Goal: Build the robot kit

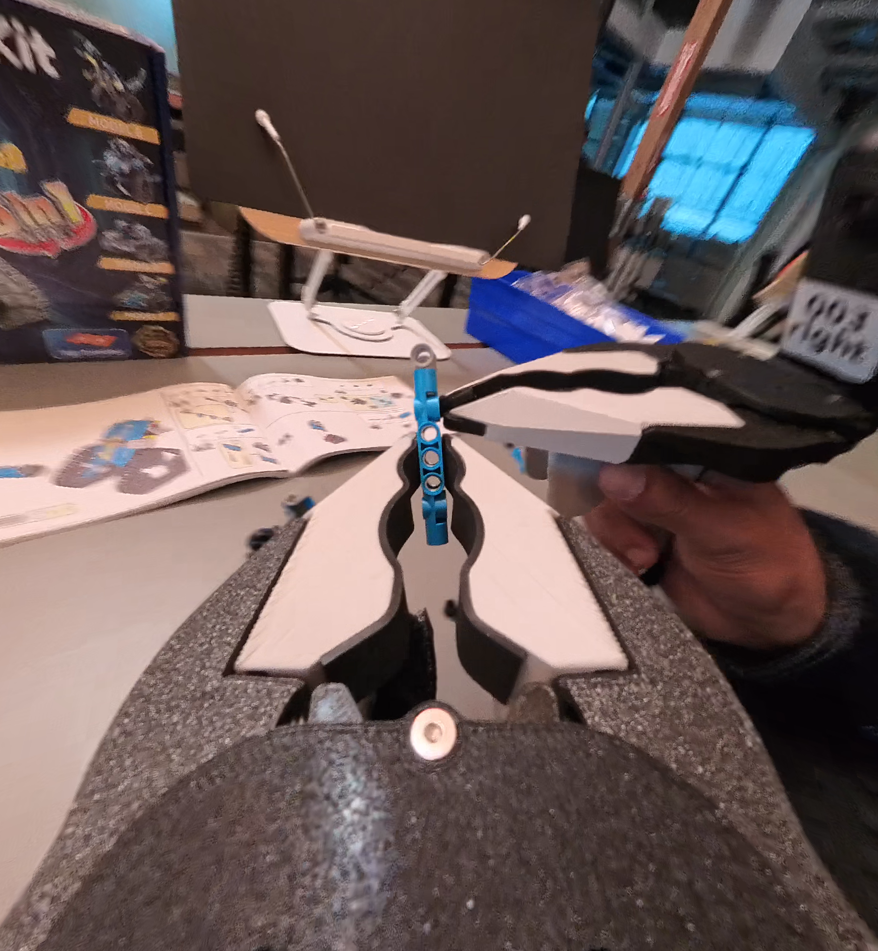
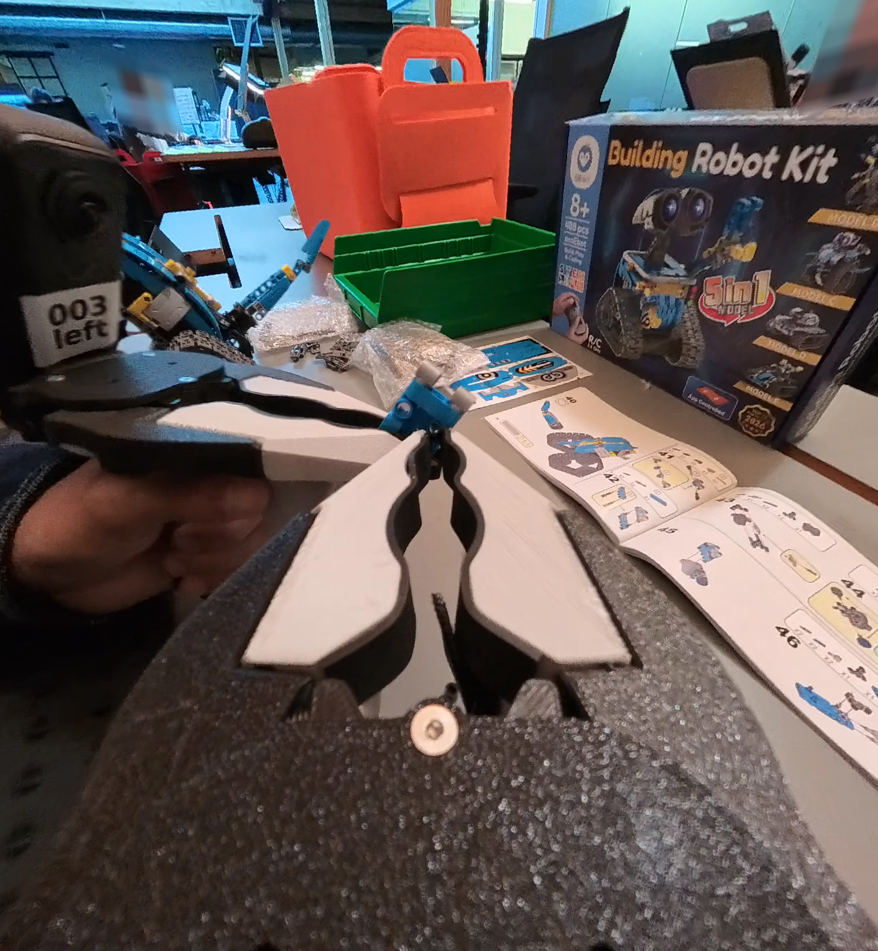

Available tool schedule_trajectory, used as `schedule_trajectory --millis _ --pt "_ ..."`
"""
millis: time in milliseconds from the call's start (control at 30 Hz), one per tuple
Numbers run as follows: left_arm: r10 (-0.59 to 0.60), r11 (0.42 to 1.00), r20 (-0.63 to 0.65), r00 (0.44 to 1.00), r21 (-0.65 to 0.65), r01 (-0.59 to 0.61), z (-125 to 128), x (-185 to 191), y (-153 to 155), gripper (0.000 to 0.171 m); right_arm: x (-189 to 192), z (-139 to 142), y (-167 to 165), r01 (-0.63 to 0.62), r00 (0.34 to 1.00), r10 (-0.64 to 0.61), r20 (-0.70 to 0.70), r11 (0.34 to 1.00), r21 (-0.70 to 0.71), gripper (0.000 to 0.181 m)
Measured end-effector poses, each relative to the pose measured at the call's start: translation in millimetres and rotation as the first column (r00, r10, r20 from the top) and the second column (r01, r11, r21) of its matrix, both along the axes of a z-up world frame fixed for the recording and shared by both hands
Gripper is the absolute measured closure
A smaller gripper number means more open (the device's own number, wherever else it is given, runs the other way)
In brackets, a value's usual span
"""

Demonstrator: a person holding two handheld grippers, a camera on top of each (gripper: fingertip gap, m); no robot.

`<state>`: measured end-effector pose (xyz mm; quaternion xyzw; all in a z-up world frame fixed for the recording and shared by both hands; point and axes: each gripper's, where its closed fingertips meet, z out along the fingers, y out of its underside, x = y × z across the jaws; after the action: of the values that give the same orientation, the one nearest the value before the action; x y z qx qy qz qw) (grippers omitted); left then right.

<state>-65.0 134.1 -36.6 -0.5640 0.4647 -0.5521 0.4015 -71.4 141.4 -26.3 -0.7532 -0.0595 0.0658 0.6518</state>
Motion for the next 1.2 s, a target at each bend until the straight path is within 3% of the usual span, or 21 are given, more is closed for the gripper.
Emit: schedule_trajectory --millis 67,167,433,533,633,733,800,867,1000,1133,1200 --pt "-0.094 0.975 0.063 0.994 -0.198 0.104 6 0 -3 0.164 0 5 -1 -0.019 1.000 0.020 -0.019 0.999 0.036 0.178" --pt "-0.158 0.925 0.102 0.982 -0.333 0.183 7 1 -5 0.165 1 6 -3 -0.038 0.999 0.036 0.037 0.997 0.062 0.178" --pt "-0.163 0.905 0.062 0.985 -0.388 0.174 -4 3 -2 0.165 3 -5 1 0.022 0.969 -0.028 0.244 0.999 0.027 0.178" --pt "-0.144 0.929 0.046 0.989 -0.337 0.151 -5 1 -1 0.165 2 -5 2 0.053 0.930 -0.054 0.364 0.998 0.013 0.178" --pt "-0.144 0.938 0.053 0.988 -0.310 0.153 -3 -1 -3 0.165 0 -4 0 0.038 0.936 -0.040 0.349 0.999 0.012 0.179" --pt "-0.169 0.909 0.093 0.981 -0.371 0.192 1 -2 -4 0.165 -2 -2 0 0.015 0.953 -0.018 0.303 1.000 0.012 0.179" --pt "-0.149 0.928 0.102 0.984 -0.328 0.175 5 -3 -4 0.165 -3 1 0 -0.004 0.982 0.003 0.190 1.000 0.006 0.179" --pt "-0.094 0.974 0.095 0.991 -0.197 0.112 9 -4 -3 0.164 -4 6 -1 0.006 0.994 -0.009 0.108 1.000 0.023 0.179" --pt "0.004 0.999 0.080 0.997 -0.052 0.001 12 -3 3 0.165 -4 8 2 0.033 0.999 -0.032 -0.033 0.999 0.020 0.178" --pt "0.089 0.987 0.059 0.994 0.127 -0.096 12 -4 7 0.164 -5 10 4 0.005 0.980 0.001 -0.201 1.000 0.026 0.179" --pt "0.124 0.967 0.043 0.991 0.219 -0.131 11 -3 9 0.164 -4 7 5 -0.008 0.976 0.012 -0.217 1.000 0.017 0.179"
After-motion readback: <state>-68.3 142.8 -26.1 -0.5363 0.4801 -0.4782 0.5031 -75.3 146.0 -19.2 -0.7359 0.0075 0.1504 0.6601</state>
